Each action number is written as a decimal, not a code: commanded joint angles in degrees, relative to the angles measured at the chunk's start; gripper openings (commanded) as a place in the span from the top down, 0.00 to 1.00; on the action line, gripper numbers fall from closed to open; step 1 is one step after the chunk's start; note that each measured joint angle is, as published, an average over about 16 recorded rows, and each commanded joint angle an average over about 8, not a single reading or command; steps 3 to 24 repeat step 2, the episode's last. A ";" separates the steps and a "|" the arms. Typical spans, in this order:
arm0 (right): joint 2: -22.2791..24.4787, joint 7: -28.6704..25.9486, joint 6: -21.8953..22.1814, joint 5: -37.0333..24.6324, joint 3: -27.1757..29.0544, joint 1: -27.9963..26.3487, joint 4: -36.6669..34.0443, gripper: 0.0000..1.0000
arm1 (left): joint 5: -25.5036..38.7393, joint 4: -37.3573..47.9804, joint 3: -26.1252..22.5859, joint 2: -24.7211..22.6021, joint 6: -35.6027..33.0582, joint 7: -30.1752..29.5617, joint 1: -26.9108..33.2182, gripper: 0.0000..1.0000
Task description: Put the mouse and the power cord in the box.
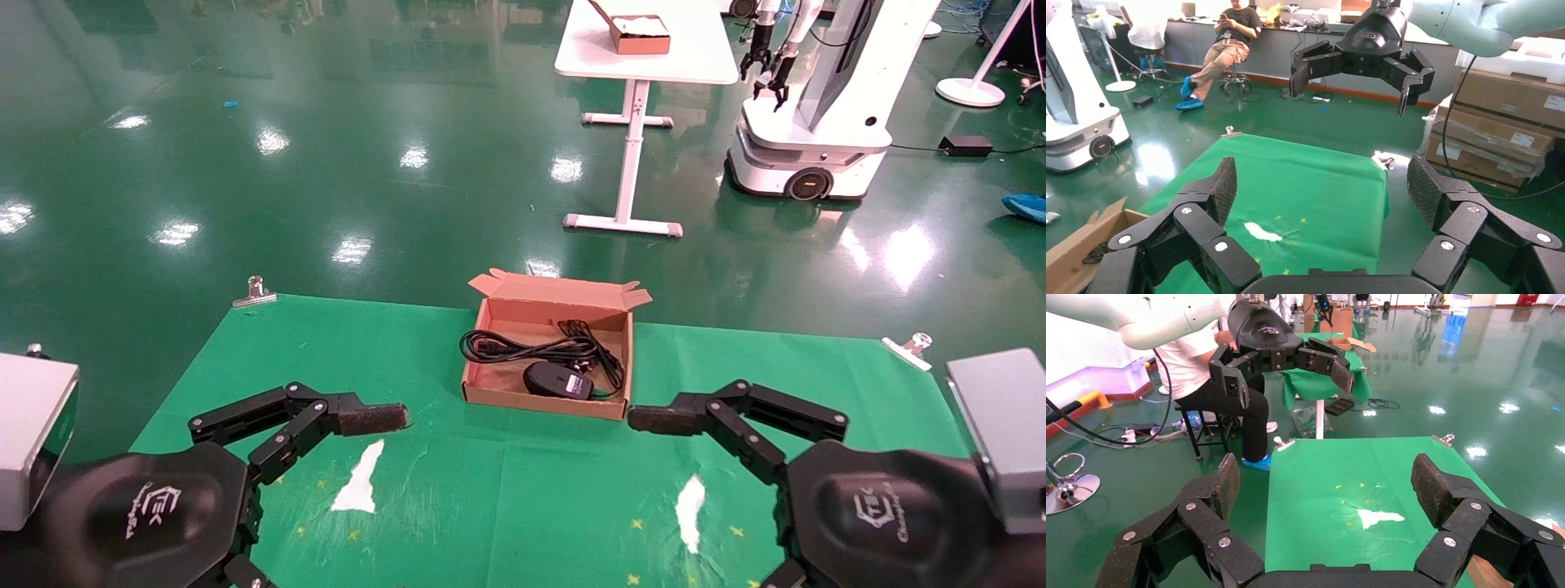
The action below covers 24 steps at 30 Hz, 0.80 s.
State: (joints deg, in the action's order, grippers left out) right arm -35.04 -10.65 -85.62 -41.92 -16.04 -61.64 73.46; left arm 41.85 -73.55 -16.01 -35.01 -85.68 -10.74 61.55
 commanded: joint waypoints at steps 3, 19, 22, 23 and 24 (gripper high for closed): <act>0.00 0.00 0.00 0.00 0.00 -0.01 0.00 0.00 | 0.00 0.00 -0.01 0.00 0.00 0.00 0.00 0.00; 0.00 0.00 0.00 0.00 0.00 -0.01 0.00 0.00 | 0.00 0.00 -0.01 0.00 0.00 0.00 0.00 0.00; 0.00 0.00 0.00 0.00 0.00 -0.01 0.00 0.00 | 0.00 0.00 -0.01 0.00 0.00 0.00 0.00 0.00; 0.00 0.00 0.00 0.00 0.00 -0.01 0.00 0.00 | 0.00 0.00 -0.01 0.00 0.00 0.00 0.00 0.00; 0.00 0.00 0.00 0.00 0.00 -0.01 0.00 0.00 | 0.00 0.00 -0.01 0.00 0.00 0.00 0.00 0.00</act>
